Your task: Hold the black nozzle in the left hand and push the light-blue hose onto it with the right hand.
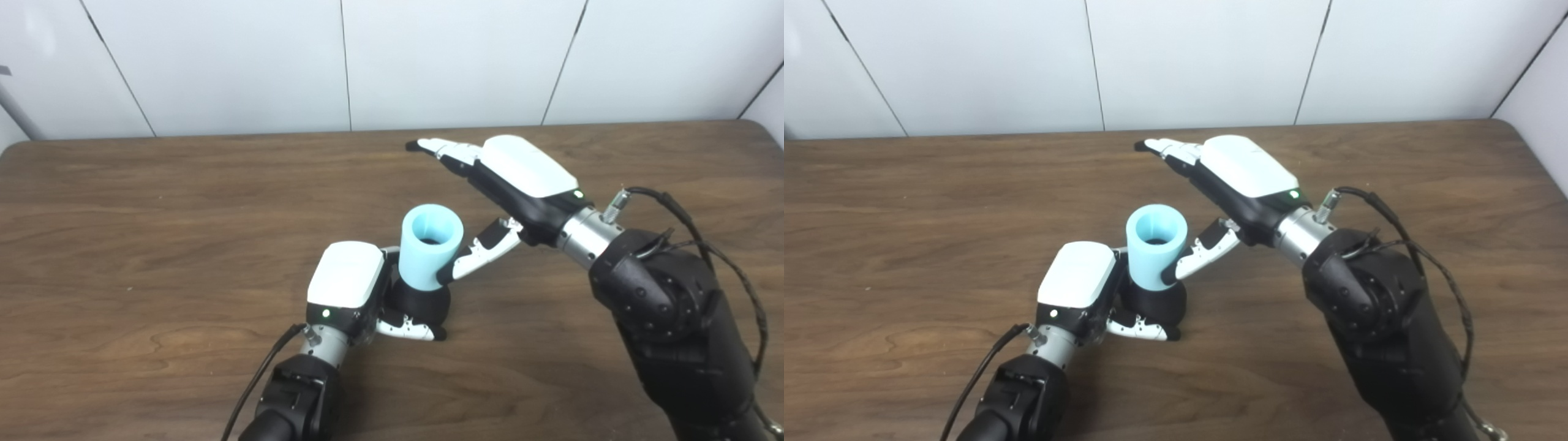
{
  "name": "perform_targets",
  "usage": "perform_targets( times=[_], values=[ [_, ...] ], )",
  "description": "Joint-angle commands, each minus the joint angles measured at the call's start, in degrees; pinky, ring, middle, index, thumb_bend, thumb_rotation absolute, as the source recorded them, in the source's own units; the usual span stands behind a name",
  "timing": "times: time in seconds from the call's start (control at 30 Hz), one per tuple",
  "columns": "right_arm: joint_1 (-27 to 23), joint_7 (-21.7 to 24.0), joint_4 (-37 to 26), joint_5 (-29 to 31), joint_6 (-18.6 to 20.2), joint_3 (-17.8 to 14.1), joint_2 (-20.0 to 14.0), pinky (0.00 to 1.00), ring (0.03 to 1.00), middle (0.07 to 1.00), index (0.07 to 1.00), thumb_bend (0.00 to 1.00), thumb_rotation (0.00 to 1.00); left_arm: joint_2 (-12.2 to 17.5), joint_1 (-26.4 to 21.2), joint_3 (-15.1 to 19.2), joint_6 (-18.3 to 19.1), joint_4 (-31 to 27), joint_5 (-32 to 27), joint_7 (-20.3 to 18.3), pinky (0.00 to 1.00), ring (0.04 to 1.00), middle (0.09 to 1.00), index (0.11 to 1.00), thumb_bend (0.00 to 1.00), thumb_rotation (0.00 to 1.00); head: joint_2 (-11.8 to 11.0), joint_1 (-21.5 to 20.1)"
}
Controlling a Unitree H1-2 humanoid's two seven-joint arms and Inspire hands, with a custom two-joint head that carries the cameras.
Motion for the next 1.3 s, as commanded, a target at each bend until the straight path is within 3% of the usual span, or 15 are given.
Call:
perform_targets(
  times=[0.0, 0.03, 0.2, 0.3, 0.37, 0.67, 0.97, 1.27],
  values=[
    [-0.5, 0.31, -2.62, 0.51, -0.11, -1.33, -2.18, 0.86, 0.949, 0.95, 0.965, 1.0, 0.44, -0.19, 2.57, -2.0, -0.45, 2.34, -1.16, -4.93, 0.28, 0.384, 0.409, 0.494, 0.52, 0.0, 0.03, 0.0],
    [-0.03, 0.41, -2.88, 0.33, -0.62, -1.55, -3.03, 0.87, 0.951, 0.952, 0.968, 1.0, 0.46, -0.19, 2.53, -1.93, -0.3, 2.27, -1.11, -5.16, 0.28, 0.384, 0.401, 0.495, 0.52, 0.0, 0.09, 0.07],
    [1.92, -0.13, -4.33, -0.63, -2.53, -2.01, -5.6, 0.88, 0.94, 0.942, 0.962, 0.81, 0.79, 0.03, 2.43, -1.6, -0.02, 2.19, -0.94, -5.69, 0.31, 0.404, 0.4, 0.494, 0.52, 0.0, 0.12, -0.2],
    [2.96, -0.65, -5.55, -0.72, -3.43, -2.25, -6.0, 0.9, 0.963, 0.96, 0.958, 0.79, 0.94, 0.28, 2.4, -1.45, -0.23, 2.27, -1.17, -5.62, 0.32, 0.41, 0.403, 0.494, 0.52, 0.0, 0.06, -0.03],
    [3.59, -0.84, -6.81, -1.25, -4.4, -2.19, -5.82, 0.92, 0.979, 0.97, 0.955, 0.8, 0.98, 0.41, 2.35, -1.49, -0.49, 2.51, -0.99, -5.1, 0.31, 0.405, 0.4, 0.495, 0.52, 0.0, 0.02, 0.09],
    [6.74, -2.02, -12.05, -4.96, -9.69, -2.1, -3.24, 0.95, 1.0, 0.986, 0.955, 0.74, 1.0, 0.66, 2.21, -1.44, -0.25, 2.44, -0.1, -5.3, 0.31, 0.4, 0.402, 0.495, 0.52, 0.0, 0.07, 0.14],
    [8.98, -1.03, -17.38, -3.21, -13.06, -3.9, -1.18, 0.98, 1.0, 0.995, 0.953, 0.7, 1.0, 0.67, 2.19, -1.3, -0.38, 2.5, -0.63, -5.39, 0.31, 0.4, 0.401, 0.493, 0.52, 0.0, -0.01, 0.28],
    [10.59, 1.49, -17.76, -2.32, -18.45, -3.71, 2.62, 0.97, 1.0, 0.993, 0.947, 0.71, 1.0, 0.94, 1.96, -1.52, -0.27, 2.75, 0.16, -6.15, 0.34, 0.424, 0.405, 0.502, 0.52, 0.0, -0.06, 0.27]
  ],
)
